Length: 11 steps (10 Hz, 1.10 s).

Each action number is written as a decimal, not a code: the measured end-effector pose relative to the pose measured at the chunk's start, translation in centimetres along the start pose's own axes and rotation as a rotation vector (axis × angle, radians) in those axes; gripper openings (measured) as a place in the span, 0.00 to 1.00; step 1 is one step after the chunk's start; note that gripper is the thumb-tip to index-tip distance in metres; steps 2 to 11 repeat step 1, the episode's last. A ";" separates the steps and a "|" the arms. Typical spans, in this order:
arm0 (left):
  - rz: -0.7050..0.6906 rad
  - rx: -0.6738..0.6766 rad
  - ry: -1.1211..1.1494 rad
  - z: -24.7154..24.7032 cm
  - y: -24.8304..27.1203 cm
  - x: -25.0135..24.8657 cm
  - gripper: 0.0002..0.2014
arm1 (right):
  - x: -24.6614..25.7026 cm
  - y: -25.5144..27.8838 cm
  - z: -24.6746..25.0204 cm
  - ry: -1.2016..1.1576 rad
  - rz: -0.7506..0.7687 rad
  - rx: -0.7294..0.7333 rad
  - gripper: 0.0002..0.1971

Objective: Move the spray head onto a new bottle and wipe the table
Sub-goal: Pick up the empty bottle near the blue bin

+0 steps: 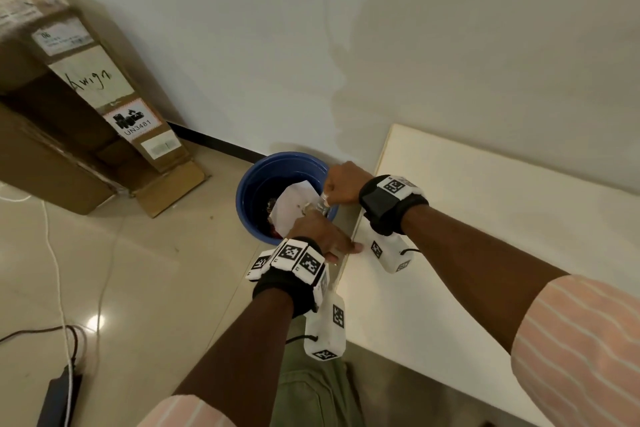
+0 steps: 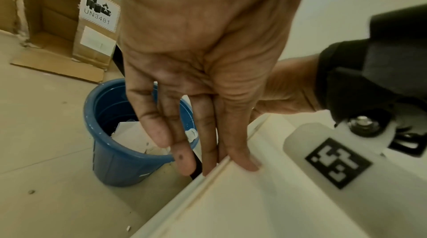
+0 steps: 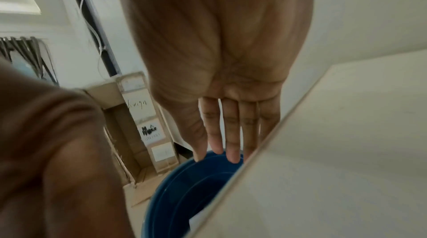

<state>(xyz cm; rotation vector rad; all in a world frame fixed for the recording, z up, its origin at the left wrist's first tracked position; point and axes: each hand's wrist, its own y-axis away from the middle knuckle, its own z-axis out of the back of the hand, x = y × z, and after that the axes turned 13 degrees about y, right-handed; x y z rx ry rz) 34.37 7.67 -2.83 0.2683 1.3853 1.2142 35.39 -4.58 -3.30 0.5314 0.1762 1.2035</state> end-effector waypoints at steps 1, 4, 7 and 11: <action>0.012 -0.023 0.014 -0.4 0.4 -0.2 0.32 | -1.1 0.6 0.7 -0.091 0.029 -0.096 0.10; 0.012 -0.023 0.014 -0.4 0.4 -0.2 0.32 | -1.1 0.6 0.7 -0.091 0.029 -0.096 0.10; 0.012 -0.023 0.014 -0.4 0.4 -0.2 0.32 | -1.1 0.6 0.7 -0.091 0.029 -0.096 0.10; 0.012 -0.023 0.014 -0.4 0.4 -0.2 0.32 | -1.1 0.6 0.7 -0.091 0.029 -0.096 0.10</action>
